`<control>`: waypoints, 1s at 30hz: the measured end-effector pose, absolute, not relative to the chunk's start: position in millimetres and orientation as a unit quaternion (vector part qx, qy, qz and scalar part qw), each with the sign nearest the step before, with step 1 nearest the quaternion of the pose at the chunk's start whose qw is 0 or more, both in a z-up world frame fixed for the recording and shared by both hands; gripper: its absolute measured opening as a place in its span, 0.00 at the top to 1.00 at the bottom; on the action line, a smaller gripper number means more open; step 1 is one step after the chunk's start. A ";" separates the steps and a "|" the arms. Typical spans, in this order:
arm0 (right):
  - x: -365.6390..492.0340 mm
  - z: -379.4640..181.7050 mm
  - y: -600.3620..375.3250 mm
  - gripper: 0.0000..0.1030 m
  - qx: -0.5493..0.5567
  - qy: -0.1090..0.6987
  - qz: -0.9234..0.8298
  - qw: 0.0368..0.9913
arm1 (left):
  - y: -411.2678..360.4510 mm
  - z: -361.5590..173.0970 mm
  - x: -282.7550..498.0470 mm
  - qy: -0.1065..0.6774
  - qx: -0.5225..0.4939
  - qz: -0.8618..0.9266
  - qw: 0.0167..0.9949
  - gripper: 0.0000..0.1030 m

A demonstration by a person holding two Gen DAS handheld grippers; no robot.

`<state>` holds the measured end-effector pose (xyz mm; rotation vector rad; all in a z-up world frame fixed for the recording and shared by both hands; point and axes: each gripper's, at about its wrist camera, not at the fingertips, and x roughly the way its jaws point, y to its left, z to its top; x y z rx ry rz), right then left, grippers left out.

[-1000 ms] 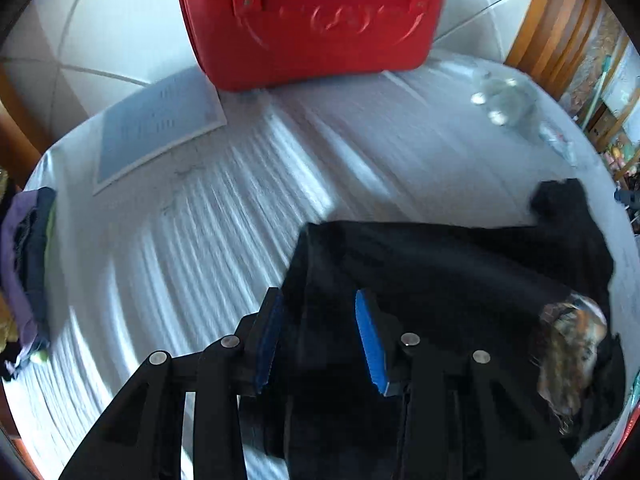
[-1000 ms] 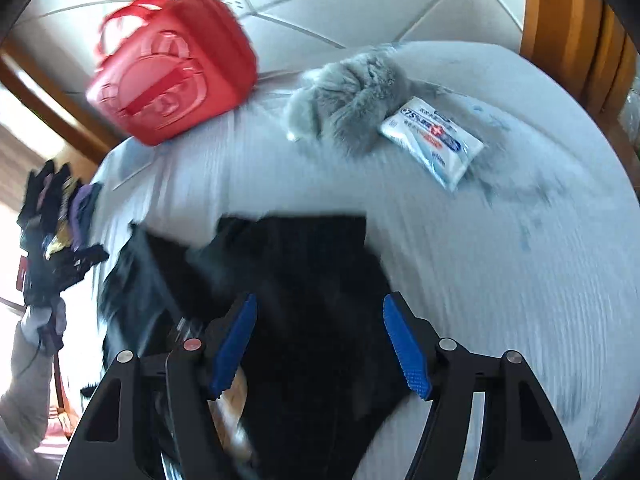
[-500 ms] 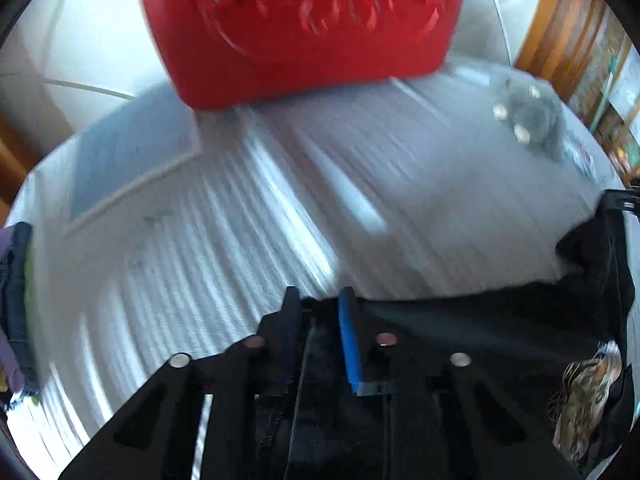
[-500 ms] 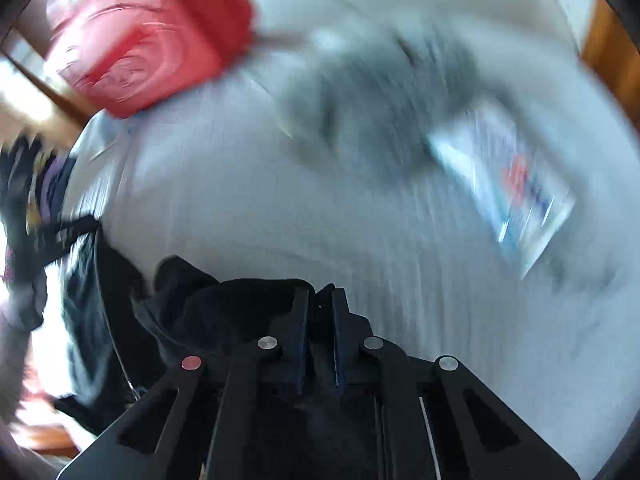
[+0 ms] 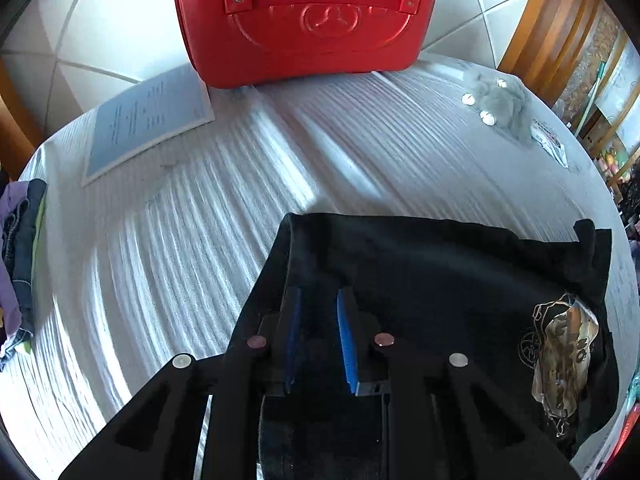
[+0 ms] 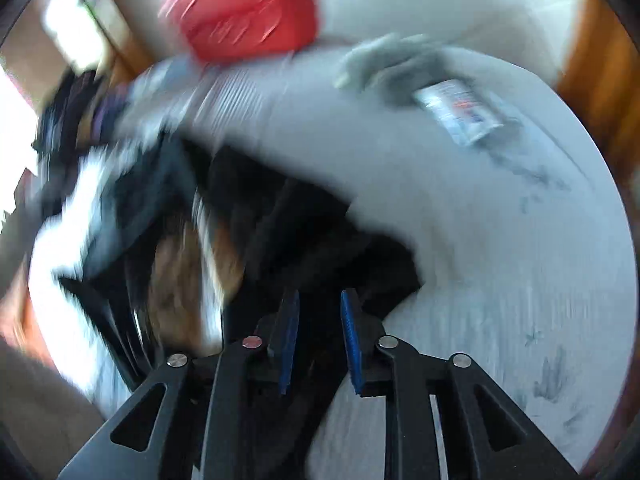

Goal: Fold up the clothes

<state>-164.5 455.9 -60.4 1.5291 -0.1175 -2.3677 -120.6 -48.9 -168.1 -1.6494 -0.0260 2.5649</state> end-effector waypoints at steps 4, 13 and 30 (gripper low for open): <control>-205.2 -67.1 456.3 0.39 0.540 -0.107 -0.817 0.170 | -47.6 -167.0 -120.0 -0.010 -0.542 0.839 0.051 0.81; -253.3 -121.8 406.3 0.82 0.610 -0.096 -0.753 0.225 | -49.8 -168.4 -120.6 -0.008 -0.548 0.835 0.044 0.77; -124.5 -80.2 351.4 0.70 0.550 0.168 -0.759 0.305 | -61.4 -164.6 -100.4 -0.018 -0.553 0.832 0.037 0.75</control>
